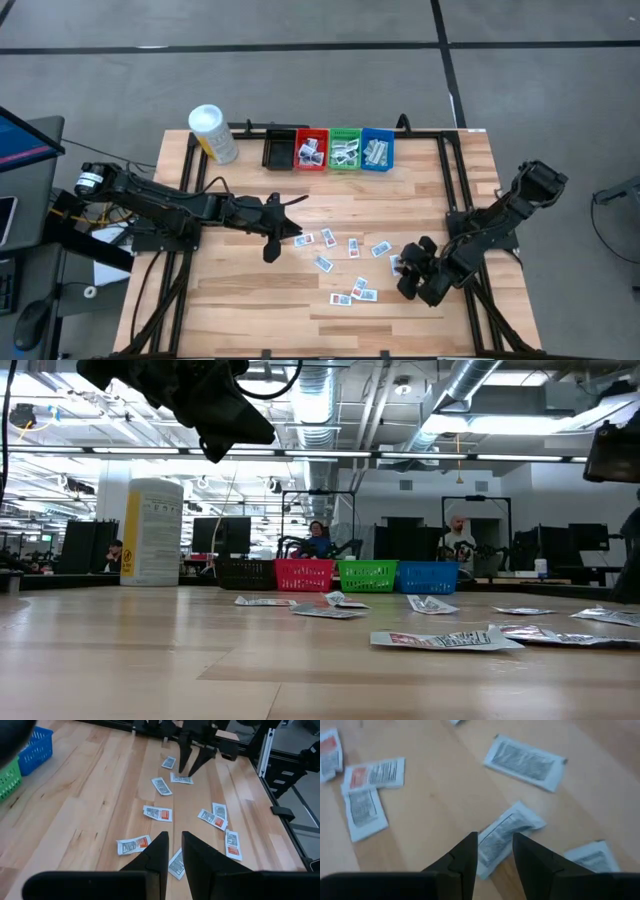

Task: Pick & Place First Aid Supplies
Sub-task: Put the ointment pack into the black bin

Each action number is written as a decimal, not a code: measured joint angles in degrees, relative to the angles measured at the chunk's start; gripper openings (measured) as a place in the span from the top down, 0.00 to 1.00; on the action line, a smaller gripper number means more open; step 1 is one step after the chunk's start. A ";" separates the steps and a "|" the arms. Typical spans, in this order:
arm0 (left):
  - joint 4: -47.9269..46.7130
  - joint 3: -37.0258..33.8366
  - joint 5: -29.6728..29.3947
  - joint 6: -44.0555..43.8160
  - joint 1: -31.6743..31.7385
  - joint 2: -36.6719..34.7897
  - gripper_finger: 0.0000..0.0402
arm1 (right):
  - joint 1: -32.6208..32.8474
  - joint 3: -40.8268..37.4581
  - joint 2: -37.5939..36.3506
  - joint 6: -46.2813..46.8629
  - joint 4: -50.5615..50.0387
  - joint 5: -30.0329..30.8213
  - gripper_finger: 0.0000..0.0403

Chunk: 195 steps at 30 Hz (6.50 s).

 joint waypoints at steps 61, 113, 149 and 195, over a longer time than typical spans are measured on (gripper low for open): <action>6.56 0.07 -0.16 -9.49 1.35 0.00 0.74 | -15.95 25.77 10.26 -43.46 5.96 7.25 1.00; 34.03 0.02 6.69 -41.05 4.94 14.62 0.70 | -27.32 35.52 10.15 -67.13 6.14 -0.18 1.00; 33.55 0.04 7.96 -35.84 5.86 14.62 0.98 | -28.16 35.52 10.15 -68.05 8.84 -0.22 0.93; 16.02 0.09 18.53 -7.06 59.11 14.58 0.89 | -56.74 35.52 10.59 -61.61 -5.42 -1.91 0.60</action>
